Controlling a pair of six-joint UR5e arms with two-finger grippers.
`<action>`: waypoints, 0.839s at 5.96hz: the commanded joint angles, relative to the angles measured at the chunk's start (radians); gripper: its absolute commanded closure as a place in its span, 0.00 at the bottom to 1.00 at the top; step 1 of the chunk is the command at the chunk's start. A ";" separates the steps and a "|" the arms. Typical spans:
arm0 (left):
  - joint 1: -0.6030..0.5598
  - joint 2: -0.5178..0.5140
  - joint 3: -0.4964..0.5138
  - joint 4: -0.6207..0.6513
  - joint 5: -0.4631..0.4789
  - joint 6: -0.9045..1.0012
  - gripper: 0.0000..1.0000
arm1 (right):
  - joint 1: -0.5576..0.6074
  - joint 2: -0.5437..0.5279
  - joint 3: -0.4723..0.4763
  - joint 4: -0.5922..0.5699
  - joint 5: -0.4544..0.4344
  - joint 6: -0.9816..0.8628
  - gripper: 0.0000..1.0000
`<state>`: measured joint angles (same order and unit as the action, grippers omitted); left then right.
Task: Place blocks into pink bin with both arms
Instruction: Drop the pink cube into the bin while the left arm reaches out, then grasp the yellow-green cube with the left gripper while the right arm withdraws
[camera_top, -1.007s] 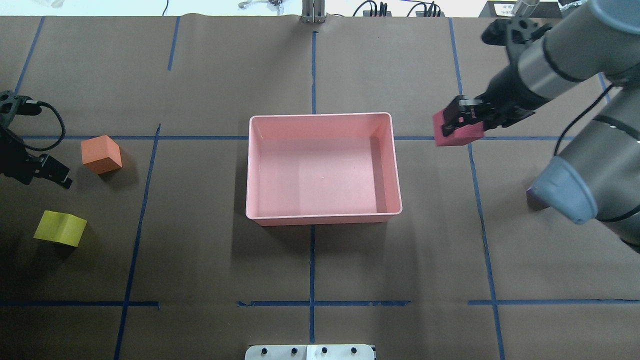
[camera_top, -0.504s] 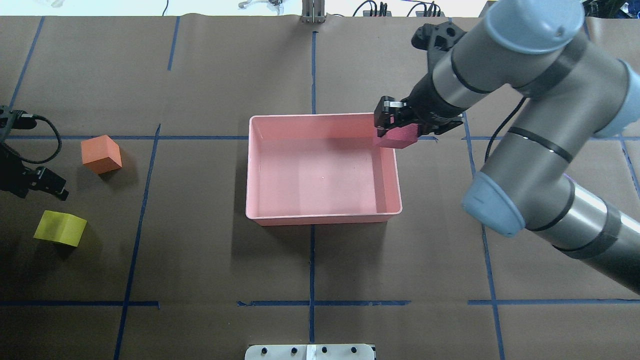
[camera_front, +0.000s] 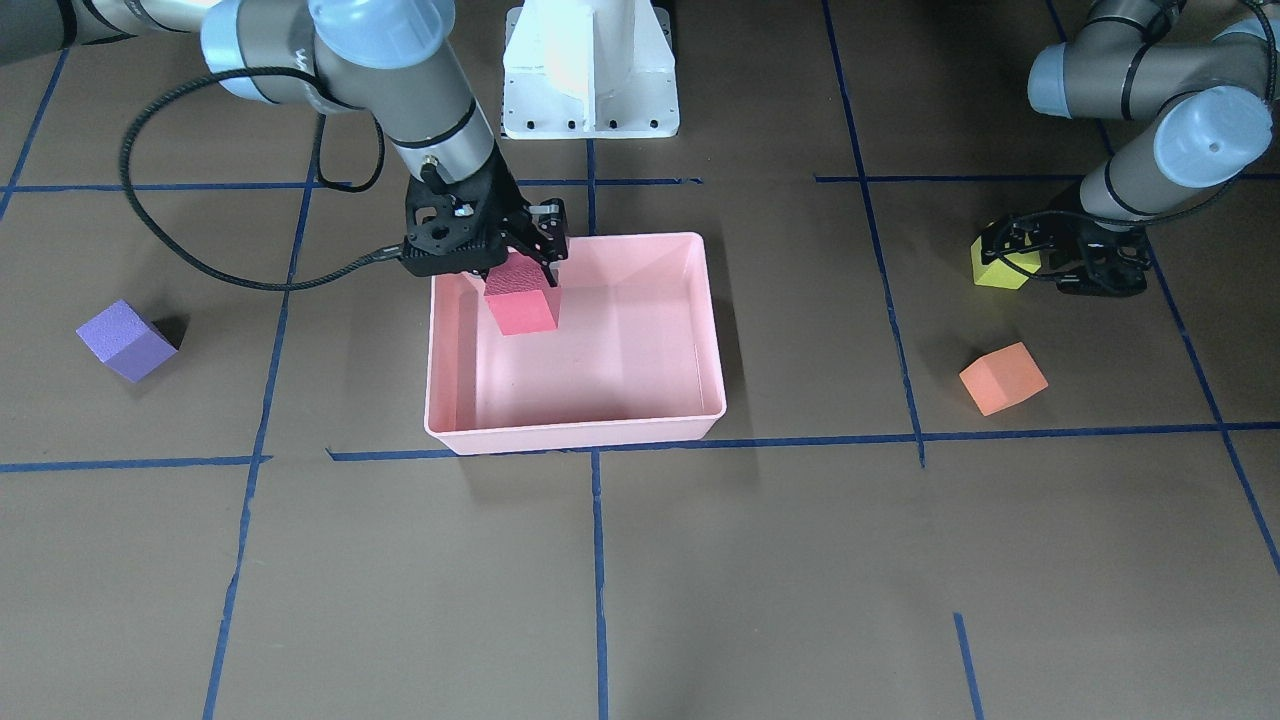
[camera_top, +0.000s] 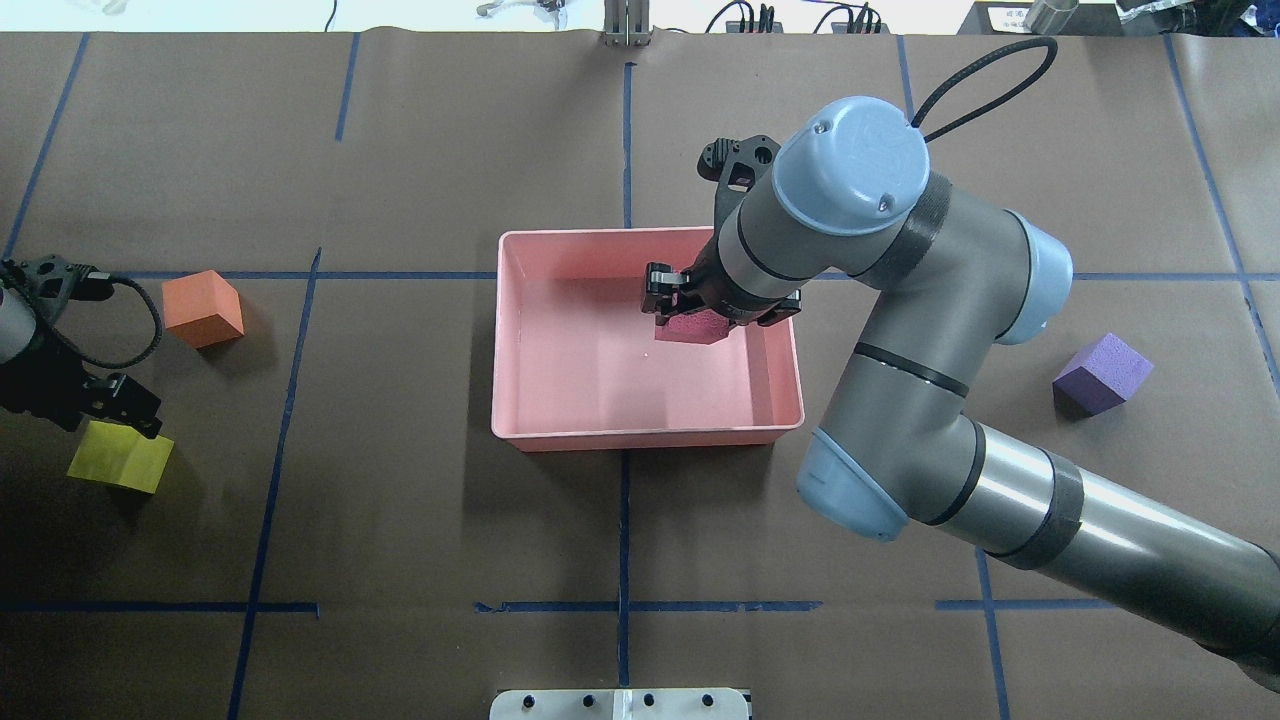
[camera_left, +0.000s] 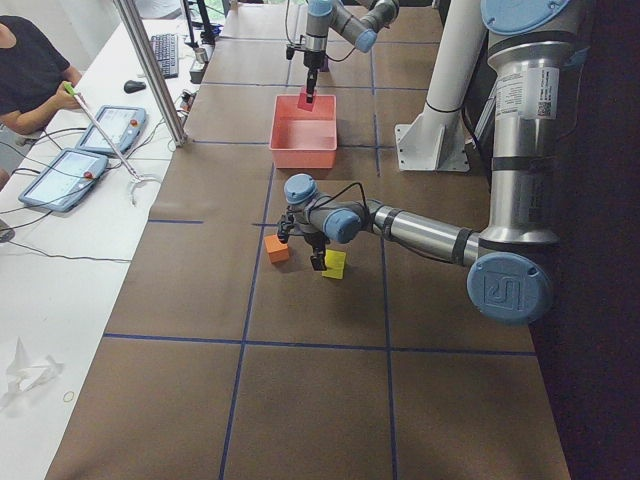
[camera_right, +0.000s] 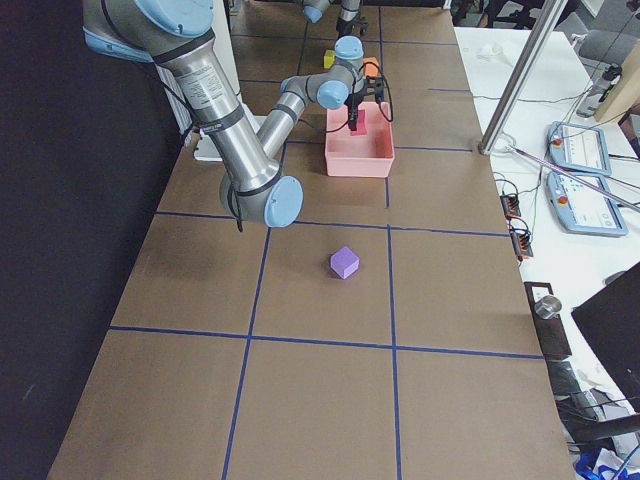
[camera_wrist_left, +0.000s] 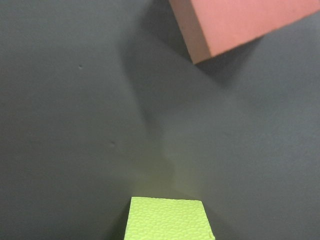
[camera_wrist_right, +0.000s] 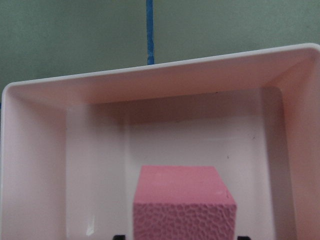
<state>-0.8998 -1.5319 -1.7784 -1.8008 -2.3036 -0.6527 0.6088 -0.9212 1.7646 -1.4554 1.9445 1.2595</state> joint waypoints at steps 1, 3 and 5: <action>0.028 0.001 0.020 0.000 0.013 0.001 0.00 | -0.005 -0.005 -0.002 0.020 -0.016 -0.006 0.00; 0.033 -0.001 0.071 -0.018 0.015 0.010 0.24 | 0.125 -0.122 0.112 0.010 0.061 -0.014 0.00; 0.033 0.001 0.053 -0.018 -0.002 -0.004 0.92 | 0.274 -0.246 0.113 0.009 0.134 -0.173 0.00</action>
<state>-0.8671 -1.5313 -1.7132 -1.8182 -2.2969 -0.6487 0.8178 -1.1065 1.8731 -1.4441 2.0535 1.1891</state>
